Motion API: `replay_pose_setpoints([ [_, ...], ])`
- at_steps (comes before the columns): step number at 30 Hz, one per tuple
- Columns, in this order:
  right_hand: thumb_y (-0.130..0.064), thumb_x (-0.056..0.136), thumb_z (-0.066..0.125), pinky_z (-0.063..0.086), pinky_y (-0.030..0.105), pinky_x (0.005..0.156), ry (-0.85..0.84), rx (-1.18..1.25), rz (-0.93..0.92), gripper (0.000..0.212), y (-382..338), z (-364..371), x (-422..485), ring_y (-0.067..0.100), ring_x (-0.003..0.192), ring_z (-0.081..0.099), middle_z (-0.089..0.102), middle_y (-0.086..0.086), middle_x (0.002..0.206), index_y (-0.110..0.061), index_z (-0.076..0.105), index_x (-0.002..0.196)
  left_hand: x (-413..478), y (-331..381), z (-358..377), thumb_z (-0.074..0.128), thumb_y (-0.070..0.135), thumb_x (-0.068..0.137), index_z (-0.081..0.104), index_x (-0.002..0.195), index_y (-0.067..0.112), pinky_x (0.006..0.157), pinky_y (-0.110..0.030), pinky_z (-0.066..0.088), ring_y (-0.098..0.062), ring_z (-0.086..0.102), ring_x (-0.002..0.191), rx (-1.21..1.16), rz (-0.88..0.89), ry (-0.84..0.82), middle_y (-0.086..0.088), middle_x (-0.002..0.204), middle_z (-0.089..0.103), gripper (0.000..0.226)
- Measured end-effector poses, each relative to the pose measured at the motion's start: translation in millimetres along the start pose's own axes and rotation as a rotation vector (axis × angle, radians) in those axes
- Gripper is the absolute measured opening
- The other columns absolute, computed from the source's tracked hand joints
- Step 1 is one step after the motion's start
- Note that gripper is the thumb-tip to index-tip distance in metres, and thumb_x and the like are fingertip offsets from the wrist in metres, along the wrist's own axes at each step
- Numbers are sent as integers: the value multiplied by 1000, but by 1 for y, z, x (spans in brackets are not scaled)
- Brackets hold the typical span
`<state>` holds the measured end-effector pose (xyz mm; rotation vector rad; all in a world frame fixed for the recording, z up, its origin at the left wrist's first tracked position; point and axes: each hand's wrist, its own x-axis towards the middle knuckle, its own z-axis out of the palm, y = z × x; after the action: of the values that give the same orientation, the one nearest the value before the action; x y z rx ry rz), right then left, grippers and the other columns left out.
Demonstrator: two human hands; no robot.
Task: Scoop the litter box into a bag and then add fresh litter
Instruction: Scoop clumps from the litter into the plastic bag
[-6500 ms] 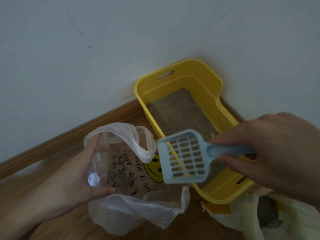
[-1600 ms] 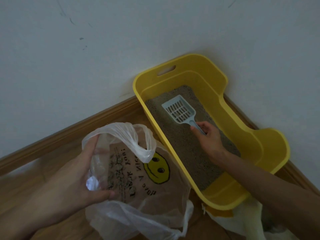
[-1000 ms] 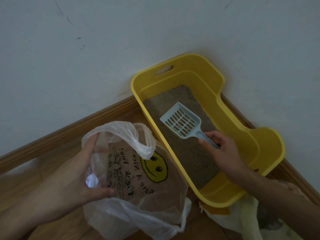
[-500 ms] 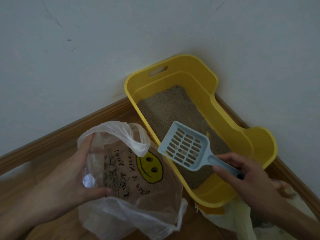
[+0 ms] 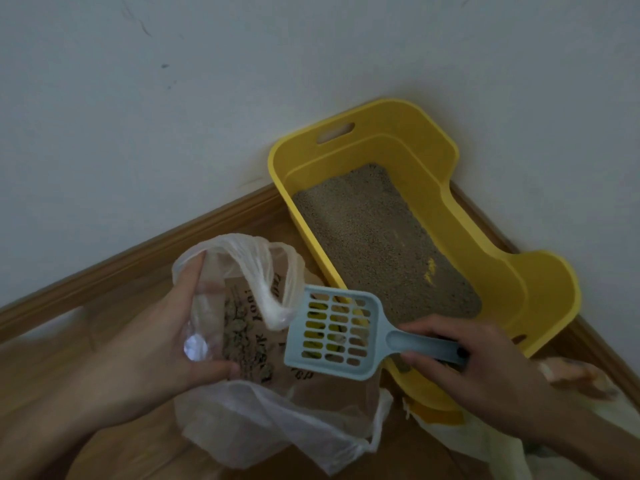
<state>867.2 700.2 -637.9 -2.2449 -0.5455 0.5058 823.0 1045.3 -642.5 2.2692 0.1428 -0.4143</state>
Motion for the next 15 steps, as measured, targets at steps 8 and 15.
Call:
replay_pose_setpoints([
  [8, -45, 85, 61, 50, 22, 45, 4, -532, -343, 27, -21, 19, 32, 3, 60, 61, 68, -17, 85, -32, 69, 108, -3, 3, -5, 82, 66, 43, -16, 131, 66, 75, 0, 39, 38, 34, 98, 14, -14, -22, 50, 115, 27, 132],
  [15, -21, 83, 66, 41, 24, 40, 40, -842, -575, 24, -18, 23, 26, 14, 51, 56, 64, 0, 76, -15, 72, 106, -6, 2, -4, 87, 44, 51, -3, 139, 57, 73, 5, 37, 30, 42, 104, -23, 17, -11, 55, 113, 41, 127],
])
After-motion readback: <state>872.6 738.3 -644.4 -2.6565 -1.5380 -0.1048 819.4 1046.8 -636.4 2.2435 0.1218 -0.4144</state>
